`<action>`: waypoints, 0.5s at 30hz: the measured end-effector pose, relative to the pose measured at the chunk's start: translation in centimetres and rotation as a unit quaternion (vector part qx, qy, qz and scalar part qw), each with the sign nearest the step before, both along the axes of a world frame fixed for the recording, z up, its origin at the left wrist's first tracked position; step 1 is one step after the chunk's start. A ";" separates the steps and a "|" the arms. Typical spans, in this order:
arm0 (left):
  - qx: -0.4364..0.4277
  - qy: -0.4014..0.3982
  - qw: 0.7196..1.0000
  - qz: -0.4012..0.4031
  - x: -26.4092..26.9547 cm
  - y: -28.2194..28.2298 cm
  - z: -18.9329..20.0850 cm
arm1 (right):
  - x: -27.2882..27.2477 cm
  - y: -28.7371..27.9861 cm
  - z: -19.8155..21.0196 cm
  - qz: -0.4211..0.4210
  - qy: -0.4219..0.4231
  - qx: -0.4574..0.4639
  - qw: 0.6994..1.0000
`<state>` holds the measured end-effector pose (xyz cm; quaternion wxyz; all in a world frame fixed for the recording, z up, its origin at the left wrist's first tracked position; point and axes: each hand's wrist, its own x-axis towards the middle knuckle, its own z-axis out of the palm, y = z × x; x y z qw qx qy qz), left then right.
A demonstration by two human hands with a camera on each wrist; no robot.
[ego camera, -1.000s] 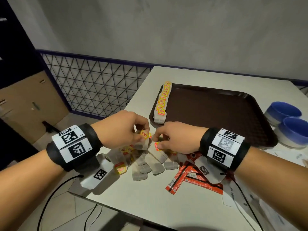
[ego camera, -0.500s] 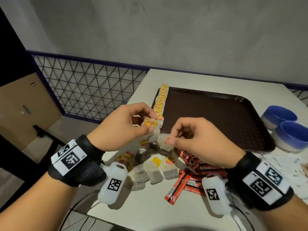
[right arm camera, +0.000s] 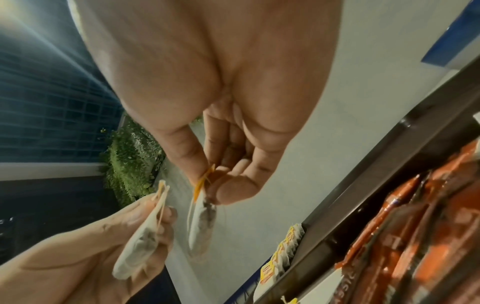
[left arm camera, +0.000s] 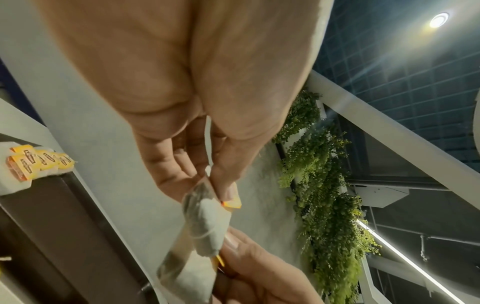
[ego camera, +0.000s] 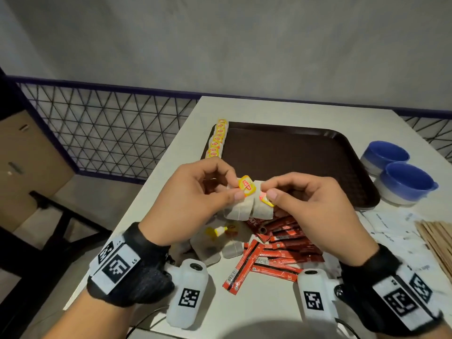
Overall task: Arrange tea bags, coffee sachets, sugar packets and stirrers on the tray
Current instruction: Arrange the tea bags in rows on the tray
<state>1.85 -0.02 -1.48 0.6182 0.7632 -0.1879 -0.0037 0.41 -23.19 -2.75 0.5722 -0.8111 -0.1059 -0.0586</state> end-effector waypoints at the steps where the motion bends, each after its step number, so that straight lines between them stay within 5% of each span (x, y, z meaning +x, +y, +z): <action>1: 0.006 -0.007 1.000 0.002 0.0 -0.2 0.0 | 0.0 0.1 0.0 0.006 -0.004 0.003 1.000; 9: 0.030 0.008 0.999 0.009 0.0 -1.1 -0.5 | 0.3 0.9 -0.4 0.008 -0.030 0.030 0.999; 15: 0.004 -0.023 1.000 0.019 0.2 -1.5 -0.8 | -0.2 0.0 0.2 -0.004 -0.016 -0.033 0.999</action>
